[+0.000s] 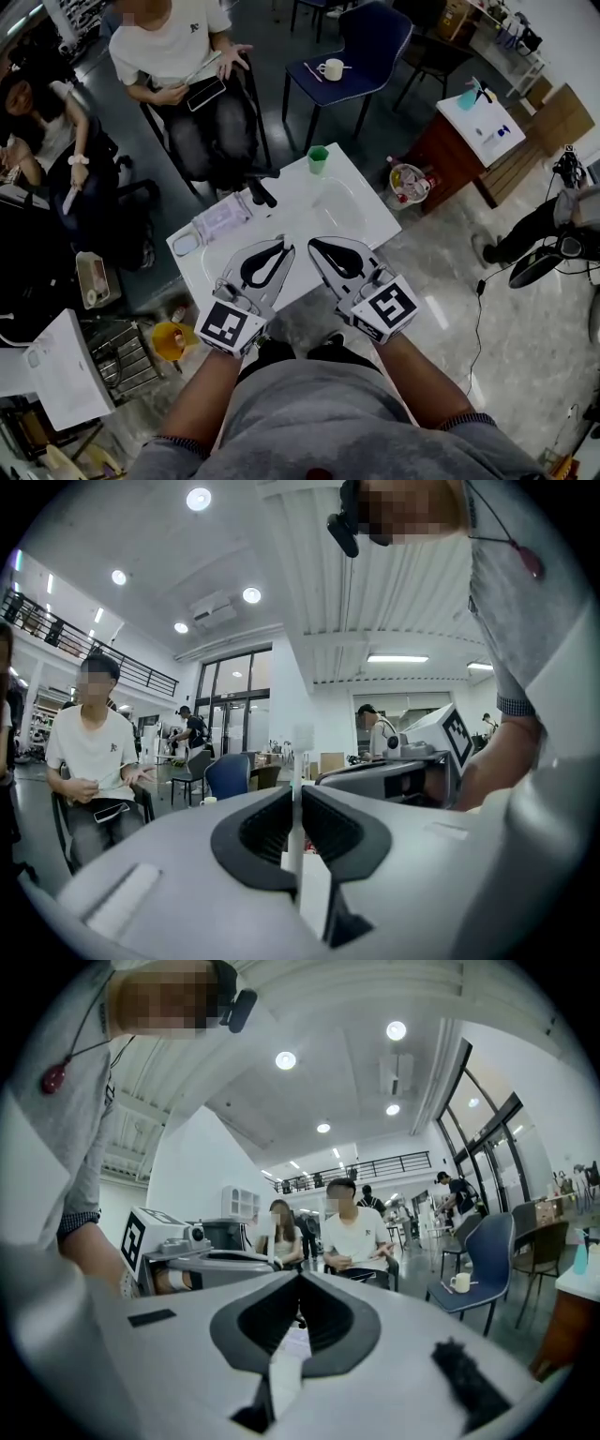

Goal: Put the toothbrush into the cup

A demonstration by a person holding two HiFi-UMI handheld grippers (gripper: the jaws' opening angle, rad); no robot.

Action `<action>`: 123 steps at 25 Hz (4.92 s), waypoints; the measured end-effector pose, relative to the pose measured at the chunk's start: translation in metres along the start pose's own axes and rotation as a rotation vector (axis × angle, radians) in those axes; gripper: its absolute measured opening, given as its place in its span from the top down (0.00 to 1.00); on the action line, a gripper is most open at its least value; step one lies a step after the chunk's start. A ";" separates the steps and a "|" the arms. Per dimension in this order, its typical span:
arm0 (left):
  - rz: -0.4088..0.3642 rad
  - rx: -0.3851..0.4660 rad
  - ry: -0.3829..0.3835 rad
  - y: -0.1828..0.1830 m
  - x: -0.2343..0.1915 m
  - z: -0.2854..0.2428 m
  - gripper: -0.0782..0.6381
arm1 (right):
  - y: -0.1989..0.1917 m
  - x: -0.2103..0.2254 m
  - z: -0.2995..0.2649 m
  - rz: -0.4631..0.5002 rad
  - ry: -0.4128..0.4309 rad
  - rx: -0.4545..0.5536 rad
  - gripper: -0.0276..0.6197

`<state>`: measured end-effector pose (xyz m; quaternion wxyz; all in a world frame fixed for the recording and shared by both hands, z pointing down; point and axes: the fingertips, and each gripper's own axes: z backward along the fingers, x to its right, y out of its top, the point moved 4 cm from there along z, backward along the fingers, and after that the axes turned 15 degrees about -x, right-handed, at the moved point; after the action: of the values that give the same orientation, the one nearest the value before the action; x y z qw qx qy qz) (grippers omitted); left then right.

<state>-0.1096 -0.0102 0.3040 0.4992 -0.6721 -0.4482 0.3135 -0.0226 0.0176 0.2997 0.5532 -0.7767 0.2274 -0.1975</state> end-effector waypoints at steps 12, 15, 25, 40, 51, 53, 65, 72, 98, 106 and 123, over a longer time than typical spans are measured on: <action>0.050 0.018 0.021 0.012 0.065 -0.042 0.84 | -0.022 0.034 0.070 0.004 0.025 0.013 0.94; 0.051 0.021 0.025 0.016 0.077 -0.050 0.84 | -0.026 0.041 0.082 0.001 0.030 0.019 0.94; 0.058 0.030 0.031 0.029 0.089 -0.077 0.84 | -0.029 0.061 0.106 0.000 0.013 0.038 0.94; 0.075 0.040 -0.010 0.033 0.052 -0.135 0.84 | -0.031 0.116 0.078 -0.016 -0.013 0.003 0.94; 0.087 0.046 -0.030 0.040 -0.004 -0.181 0.84 | -0.021 0.168 0.032 -0.011 -0.019 -0.039 0.94; 0.088 0.046 -0.031 0.040 -0.016 -0.186 0.84 | -0.017 0.176 0.022 -0.013 -0.021 -0.044 0.94; 0.121 0.038 -0.042 0.029 -0.085 -0.209 0.84 | -0.006 0.207 -0.036 -0.027 -0.039 -0.102 0.94; 0.131 0.039 -0.038 0.023 -0.116 -0.227 0.84 | -0.008 0.229 -0.060 -0.045 -0.053 -0.113 0.94; 0.260 -0.042 0.241 0.008 -0.168 -0.314 0.83 | -0.022 0.337 -0.132 -0.016 0.222 -0.140 0.94; 0.243 -0.031 0.305 0.000 -0.188 -0.333 0.83 | -0.036 0.359 -0.154 -0.029 0.264 -0.160 0.94; 0.259 -0.059 0.297 -0.050 -0.202 -0.364 0.84 | -0.071 0.379 -0.182 -0.068 0.271 -0.200 0.94</action>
<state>0.1106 -0.3320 0.4571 0.4956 -0.7772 -0.2885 0.2590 0.1957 -0.3193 0.4445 0.4305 -0.8013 0.2918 -0.2955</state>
